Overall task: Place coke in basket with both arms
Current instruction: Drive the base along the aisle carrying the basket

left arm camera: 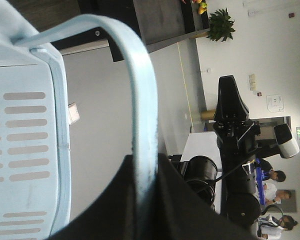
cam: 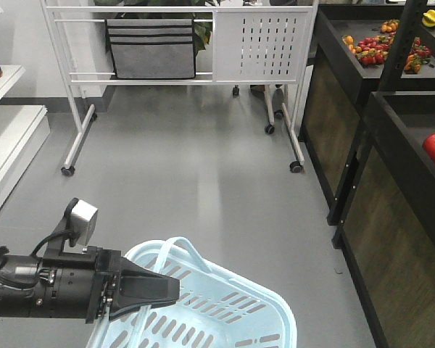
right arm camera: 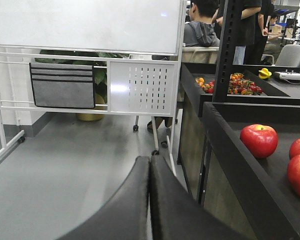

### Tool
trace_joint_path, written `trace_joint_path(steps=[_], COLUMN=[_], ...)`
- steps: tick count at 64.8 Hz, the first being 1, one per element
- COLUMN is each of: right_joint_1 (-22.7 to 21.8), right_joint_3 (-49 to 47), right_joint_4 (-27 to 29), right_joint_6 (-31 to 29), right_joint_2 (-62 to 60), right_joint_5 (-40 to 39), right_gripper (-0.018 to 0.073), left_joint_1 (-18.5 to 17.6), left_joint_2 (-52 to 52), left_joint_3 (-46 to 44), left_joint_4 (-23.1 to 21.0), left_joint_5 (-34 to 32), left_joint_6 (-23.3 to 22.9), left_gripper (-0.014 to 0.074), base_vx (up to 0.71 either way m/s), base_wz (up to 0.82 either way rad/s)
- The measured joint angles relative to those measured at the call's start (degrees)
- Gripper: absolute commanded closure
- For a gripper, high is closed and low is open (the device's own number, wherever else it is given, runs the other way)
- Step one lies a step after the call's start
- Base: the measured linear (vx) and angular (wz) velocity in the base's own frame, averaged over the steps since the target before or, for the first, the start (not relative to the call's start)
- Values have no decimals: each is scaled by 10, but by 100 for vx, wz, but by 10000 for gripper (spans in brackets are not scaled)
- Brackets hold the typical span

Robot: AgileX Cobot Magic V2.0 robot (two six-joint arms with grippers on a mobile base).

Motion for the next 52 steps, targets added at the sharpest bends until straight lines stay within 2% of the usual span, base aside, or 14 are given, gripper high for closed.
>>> trace_joint_path(steps=[52], right_joint_1=[0], right_joint_3=[0], right_joint_4=[0], right_joint_6=[0], right_joint_2=[0], right_joint_5=[0], right_gripper=[569], left_joint_1=[0], left_joint_2=[0], left_joint_3=[0], left_joint_4=[0], left_joint_5=[0], left_joint_6=[0], left_gripper=[603], base_vx=[16], base_wz=[1])
